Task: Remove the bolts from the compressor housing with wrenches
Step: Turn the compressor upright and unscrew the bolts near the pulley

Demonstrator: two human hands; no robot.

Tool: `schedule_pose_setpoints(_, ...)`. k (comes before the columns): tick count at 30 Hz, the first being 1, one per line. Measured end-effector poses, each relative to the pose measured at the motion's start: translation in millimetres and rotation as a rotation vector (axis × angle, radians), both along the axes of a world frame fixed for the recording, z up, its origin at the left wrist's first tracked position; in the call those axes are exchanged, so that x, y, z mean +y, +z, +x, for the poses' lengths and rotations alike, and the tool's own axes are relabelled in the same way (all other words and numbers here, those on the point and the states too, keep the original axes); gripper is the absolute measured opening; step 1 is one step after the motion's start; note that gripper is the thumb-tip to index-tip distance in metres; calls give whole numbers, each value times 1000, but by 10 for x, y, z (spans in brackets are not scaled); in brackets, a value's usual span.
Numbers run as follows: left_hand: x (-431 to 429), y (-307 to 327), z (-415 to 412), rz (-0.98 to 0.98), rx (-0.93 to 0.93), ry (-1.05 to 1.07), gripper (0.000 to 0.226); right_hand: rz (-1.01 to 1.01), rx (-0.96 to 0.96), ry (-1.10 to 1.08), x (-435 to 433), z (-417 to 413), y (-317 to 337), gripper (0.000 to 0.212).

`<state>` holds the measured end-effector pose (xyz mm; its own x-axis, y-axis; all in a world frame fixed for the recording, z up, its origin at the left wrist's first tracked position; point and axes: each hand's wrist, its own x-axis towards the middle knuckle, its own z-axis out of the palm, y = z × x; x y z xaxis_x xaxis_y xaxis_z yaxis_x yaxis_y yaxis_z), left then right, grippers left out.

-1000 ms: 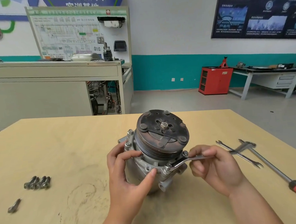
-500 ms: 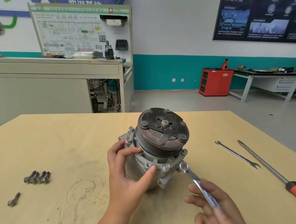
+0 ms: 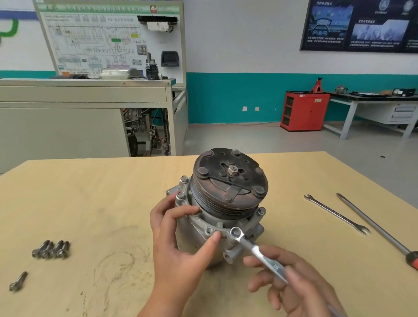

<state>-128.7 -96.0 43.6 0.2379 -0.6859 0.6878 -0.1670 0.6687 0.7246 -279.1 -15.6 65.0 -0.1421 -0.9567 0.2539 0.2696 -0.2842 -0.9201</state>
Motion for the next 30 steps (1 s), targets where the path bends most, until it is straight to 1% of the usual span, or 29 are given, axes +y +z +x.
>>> schedule_pose_setpoints(2, 2, -3, 0, 4, 3, -5, 39, 4, -75, 9, -89, -74, 19, 29)
schedule_pose_setpoints(4, 2, -6, 4, 4, 8, -9, 39, -28, -77, 11, -169, -144, 32, 35)
schedule_pose_setpoints(6, 1, -7, 5, -2, 4, -4, 39, -51, -65, 49, -246, -207, 62, 33)
schedule_pose_setpoints(9, 2, -3, -1, 5, -4, -3, 40, -19, -62, 184, -389, -330, 113, 38)
schedule_pose_setpoints(11, 8, 1, -7, 13, 2, -10, 39, 14, -41, 310, -510, -435, 177, 50)
schedule_pose_setpoints(12, 12, 0, -9, 17, 4, -14, 39, 38, -19, 375, -579, -489, 213, 51)
schedule_pose_setpoints(15, 15, -2, -3, 22, 2, -22, 39, 110, 31, 519, -764, -575, 329, 45)
schedule_pose_setpoints(18, 20, 4, -7, 27, 4, -19, 39, 127, -5, 576, -841, -583, 348, 40)
schedule_pose_setpoints(19, 22, 8, -9, 31, 7, -18, 39, 118, -52, 592, -825, -591, 321, 39)
schedule_pose_setpoints(20, 20, 12, -12, 34, 7, -19, 39, 112, -143, 638, -789, -598, 278, 37)
schedule_pose_setpoints(21, 16, 12, -14, 36, 5, -20, 39, 100, -284, 705, -719, -600, 224, 34)
schedule_pose_setpoints(22, 14, 8, -13, 37, 2, -22, 39, 89, -441, 725, -620, -586, 179, 31)
schedule_pose_setpoints(23, 13, 5, -13, 36, 0, -21, 39, 93, -557, 693, -517, -597, 122, 32)
schedule_pose_setpoints(24, 13, 4, -14, 33, 1, -19, 40, 93, -578, 608, -419, -637, 83, 35)
schedule_pose_setpoints(26, 19, 3, -14, 28, 1, -14, 39, 82, -530, 465, -244, -654, -6, 38)
schedule_pose_setpoints(29, 22, 6, -21, 15, -12, -12, 39, 188, -505, 364, 6, -507, 7, 37)
schedule_pose_setpoints(30, 18, 6, -24, 11, -16, -10, 39, 108, -387, 387, 10, -455, 11, 42)
